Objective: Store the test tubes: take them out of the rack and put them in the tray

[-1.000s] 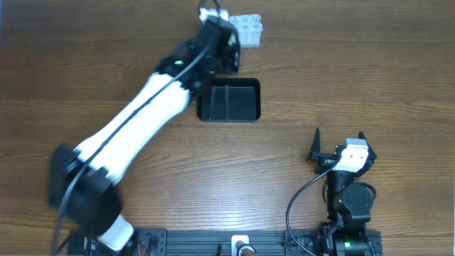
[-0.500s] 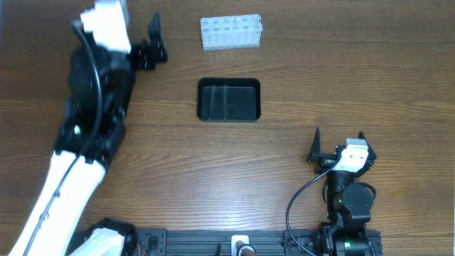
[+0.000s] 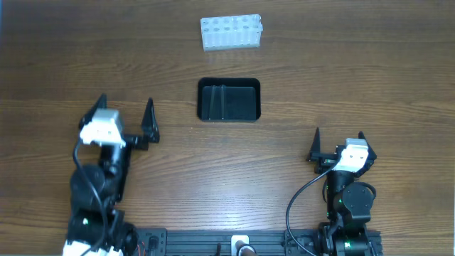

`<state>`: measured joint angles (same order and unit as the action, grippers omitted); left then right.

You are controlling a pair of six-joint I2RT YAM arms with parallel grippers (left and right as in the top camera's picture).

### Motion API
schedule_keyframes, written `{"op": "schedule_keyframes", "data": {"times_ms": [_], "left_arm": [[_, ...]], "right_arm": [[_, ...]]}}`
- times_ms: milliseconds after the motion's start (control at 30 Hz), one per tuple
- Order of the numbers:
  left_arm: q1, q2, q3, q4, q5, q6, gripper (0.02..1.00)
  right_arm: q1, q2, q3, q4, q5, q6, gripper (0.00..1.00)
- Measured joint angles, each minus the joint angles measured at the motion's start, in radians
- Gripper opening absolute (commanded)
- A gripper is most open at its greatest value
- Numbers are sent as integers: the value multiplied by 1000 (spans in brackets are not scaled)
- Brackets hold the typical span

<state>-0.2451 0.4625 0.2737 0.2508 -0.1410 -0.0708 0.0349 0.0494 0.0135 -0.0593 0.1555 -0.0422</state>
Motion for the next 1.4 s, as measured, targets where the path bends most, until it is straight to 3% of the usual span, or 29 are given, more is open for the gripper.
{"op": "schedule_keyframes", "data": {"times_ms": [267,500,867,1400], "left_arm": [[25,-238,-176,1,13,0,1000],[88,-308,-251,-18,86,0,1000],[105,-444,-262,-311,146,0,998],[105,-448,-263,-325,161,0,1000]], "right_arm": [[0,0,0,0,0,0,993],[0,0,0,0,0,0,991],[0,0,0,0,0,0,991],[0,0,0,0,0,0,991]]}}
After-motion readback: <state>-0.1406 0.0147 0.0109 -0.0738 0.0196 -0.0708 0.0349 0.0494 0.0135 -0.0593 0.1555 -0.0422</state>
